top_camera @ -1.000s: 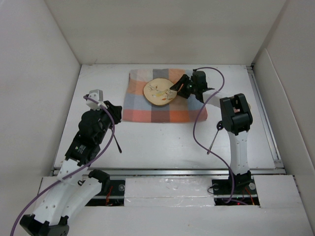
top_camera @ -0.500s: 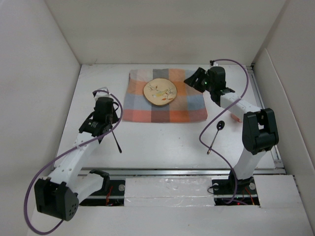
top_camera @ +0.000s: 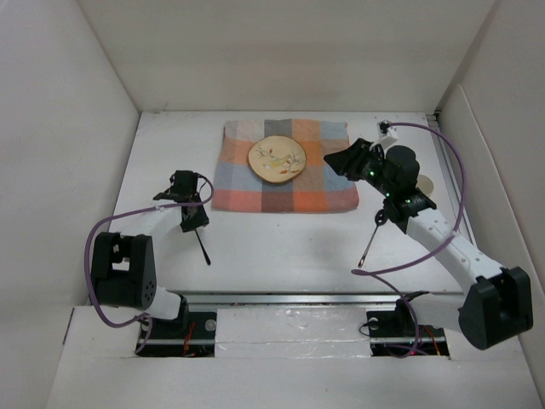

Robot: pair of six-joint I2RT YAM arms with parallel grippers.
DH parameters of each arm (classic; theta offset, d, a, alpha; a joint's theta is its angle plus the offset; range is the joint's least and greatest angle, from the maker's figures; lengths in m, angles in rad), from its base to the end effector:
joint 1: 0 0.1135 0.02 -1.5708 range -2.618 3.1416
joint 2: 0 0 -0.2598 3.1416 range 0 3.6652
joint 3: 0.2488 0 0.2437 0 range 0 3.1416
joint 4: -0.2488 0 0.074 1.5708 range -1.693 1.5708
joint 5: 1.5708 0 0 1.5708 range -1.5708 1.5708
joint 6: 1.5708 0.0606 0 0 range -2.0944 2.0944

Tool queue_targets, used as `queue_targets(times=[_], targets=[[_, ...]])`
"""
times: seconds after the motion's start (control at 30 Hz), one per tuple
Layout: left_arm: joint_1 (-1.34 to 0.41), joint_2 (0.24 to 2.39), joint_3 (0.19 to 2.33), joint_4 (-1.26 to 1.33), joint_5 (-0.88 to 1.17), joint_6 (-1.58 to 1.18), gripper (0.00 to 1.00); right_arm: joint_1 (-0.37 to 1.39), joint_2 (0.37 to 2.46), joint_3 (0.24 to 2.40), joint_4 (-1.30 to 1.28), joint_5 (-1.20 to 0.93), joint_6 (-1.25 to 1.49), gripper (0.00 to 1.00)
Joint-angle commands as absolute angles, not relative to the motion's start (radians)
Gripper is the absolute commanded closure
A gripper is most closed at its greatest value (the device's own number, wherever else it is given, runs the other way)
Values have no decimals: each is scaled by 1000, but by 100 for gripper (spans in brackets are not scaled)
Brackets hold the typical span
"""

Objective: Set the dinner table for one person

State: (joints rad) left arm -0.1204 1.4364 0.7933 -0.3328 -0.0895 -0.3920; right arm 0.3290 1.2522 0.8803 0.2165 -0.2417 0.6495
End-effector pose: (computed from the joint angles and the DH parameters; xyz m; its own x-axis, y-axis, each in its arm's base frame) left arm 0.2841 -0.0289 0.1661 -0.7866 -0.2881 -0.5462 -0.2495 0.9574 -0.1457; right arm 0.2903 0.1144 0.3097 -0.4417 0.4697 -0.7644 -0.3395 0.7012 0.6270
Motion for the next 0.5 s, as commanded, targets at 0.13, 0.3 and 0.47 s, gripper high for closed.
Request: queue_targets(times=[0.13, 0.3, 0.47], targets=[[-112, 1431, 776, -350, -120, -452, 72, 321, 1138, 861, 221, -190, 603, 52], [-112, 1508, 785, -347, -144, -469, 75, 302, 1121, 853, 222, -209, 606, 52], [-112, 1546, 796, -354, -154, -476, 79, 282, 1112, 842, 230, -224, 609, 52]])
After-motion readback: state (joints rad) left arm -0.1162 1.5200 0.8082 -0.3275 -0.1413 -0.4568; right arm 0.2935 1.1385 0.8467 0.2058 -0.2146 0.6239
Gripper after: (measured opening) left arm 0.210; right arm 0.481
